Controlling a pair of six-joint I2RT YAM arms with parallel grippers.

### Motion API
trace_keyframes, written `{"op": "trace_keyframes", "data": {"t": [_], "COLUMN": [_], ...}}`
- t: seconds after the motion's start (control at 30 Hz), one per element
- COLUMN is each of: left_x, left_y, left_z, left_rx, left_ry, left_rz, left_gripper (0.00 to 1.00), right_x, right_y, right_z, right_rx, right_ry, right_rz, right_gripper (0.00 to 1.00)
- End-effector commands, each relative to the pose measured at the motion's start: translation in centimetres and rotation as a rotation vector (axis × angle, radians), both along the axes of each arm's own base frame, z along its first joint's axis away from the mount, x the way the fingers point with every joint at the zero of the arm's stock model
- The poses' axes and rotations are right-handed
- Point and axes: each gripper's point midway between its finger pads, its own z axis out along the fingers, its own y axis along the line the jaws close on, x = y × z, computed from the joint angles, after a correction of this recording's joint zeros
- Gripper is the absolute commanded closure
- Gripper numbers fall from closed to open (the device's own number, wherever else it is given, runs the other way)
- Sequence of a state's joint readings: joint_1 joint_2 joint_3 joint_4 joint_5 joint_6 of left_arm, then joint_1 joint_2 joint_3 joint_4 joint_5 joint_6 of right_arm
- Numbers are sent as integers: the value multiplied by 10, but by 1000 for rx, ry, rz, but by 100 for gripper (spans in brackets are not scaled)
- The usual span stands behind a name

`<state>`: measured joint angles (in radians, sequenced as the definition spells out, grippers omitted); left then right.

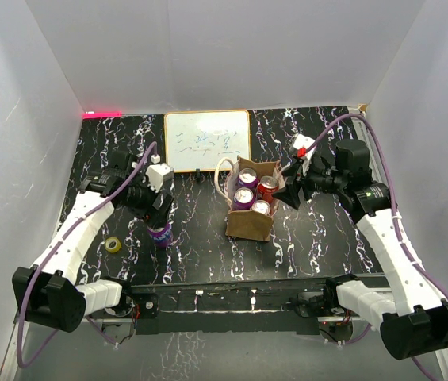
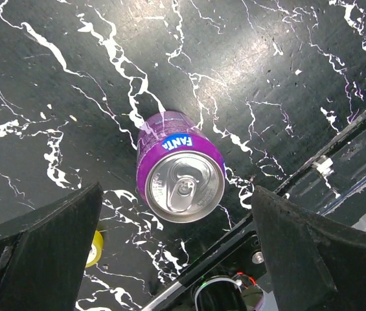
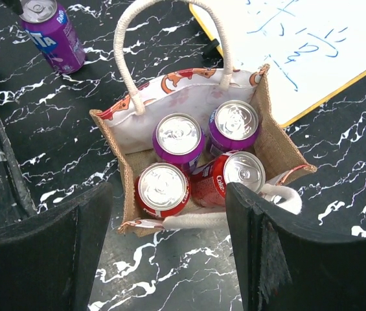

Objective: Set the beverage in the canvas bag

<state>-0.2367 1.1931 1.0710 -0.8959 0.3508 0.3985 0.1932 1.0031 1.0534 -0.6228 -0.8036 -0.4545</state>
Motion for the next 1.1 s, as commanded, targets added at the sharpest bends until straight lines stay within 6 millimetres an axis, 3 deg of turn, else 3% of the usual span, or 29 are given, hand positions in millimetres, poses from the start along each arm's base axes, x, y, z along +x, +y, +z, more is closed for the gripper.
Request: {"op": "trace_keyframes", "data": {"t": [0.0, 0.3, 0.63, 0.77, 1.07], "left_x": [-3, -11, -23, -25, -19], "left_y": [-1, 1, 1, 2, -3], "left_z": [-2, -27, -46, -54, -56], "left_rx": [-14, 49, 102, 119, 102], "left_ry": [21, 117, 153, 154, 135], "left_rz": [14, -56, -135, -145, -134], "left_gripper": [3, 3, 10, 14, 23], "right_x": [3, 10, 51, 63, 66], "right_y": [1, -1, 5, 9, 17], "right_z": [12, 7, 16, 9, -4], "right_rx": [30, 25, -78, -163, -268], "right_ry": [-53, -42, -71, -74, -74], "right_rz": [1, -13, -79, -91, -83], "right_gripper": [27, 27, 31, 31, 31]}}
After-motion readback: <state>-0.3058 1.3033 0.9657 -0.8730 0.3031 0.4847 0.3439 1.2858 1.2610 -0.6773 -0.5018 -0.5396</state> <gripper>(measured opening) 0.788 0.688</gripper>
